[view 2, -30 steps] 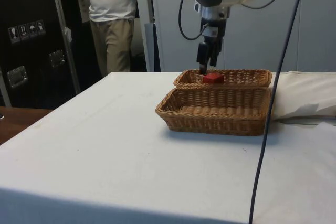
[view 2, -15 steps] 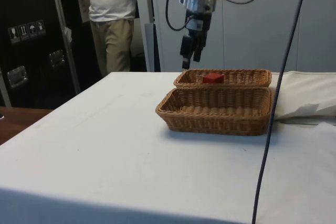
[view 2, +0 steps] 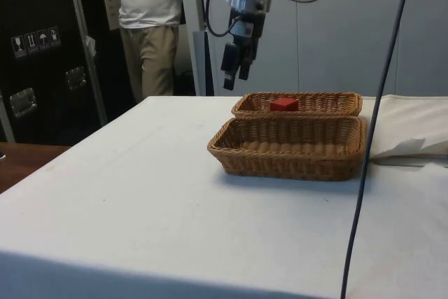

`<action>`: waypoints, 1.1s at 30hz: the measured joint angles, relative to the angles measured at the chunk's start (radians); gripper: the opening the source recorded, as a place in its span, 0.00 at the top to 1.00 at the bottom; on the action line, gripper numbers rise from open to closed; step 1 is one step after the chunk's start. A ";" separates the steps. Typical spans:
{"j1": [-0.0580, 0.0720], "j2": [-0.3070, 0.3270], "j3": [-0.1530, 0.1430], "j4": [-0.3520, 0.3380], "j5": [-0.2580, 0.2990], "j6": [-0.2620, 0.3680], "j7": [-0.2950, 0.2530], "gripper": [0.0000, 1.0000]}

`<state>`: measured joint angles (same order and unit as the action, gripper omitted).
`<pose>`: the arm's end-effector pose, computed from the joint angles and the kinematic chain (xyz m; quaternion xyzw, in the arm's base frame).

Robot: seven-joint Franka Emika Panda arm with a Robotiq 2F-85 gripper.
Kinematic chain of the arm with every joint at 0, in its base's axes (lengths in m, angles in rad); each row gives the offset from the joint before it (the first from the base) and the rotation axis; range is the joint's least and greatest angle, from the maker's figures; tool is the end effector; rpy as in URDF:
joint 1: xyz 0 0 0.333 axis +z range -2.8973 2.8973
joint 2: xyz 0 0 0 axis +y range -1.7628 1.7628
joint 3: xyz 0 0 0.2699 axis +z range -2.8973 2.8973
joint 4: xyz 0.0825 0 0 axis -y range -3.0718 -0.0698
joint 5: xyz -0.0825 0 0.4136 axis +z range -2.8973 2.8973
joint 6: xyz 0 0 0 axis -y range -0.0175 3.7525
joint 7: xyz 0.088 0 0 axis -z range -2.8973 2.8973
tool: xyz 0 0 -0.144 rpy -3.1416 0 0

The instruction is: Pick up the red cube and place it into the right basket.

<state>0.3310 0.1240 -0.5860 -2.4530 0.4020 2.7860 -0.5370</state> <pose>0.5011 -0.1531 0.1733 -0.9908 0.0334 -0.1311 0.0073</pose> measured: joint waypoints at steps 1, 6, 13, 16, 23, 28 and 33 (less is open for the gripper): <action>0.000 0.001 0.003 0.003 0.000 0.000 0.000 0.00; 0.001 0.002 0.010 0.010 0.000 0.000 -0.007 0.00; 0.000 0.003 0.010 0.012 0.000 0.001 -0.055 0.00; 0.000 0.003 0.010 0.012 0.000 0.001 -0.083 0.00; 0.000 0.003 0.010 0.013 0.000 0.002 -0.130 0.00; 0.000 0.003 0.013 0.018 0.000 0.001 -0.148 0.00; 0.001 0.009 0.030 0.037 0.000 0.001 -0.144 0.00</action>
<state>0.3320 0.1330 -0.5560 -2.4160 0.4020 2.7870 -0.6810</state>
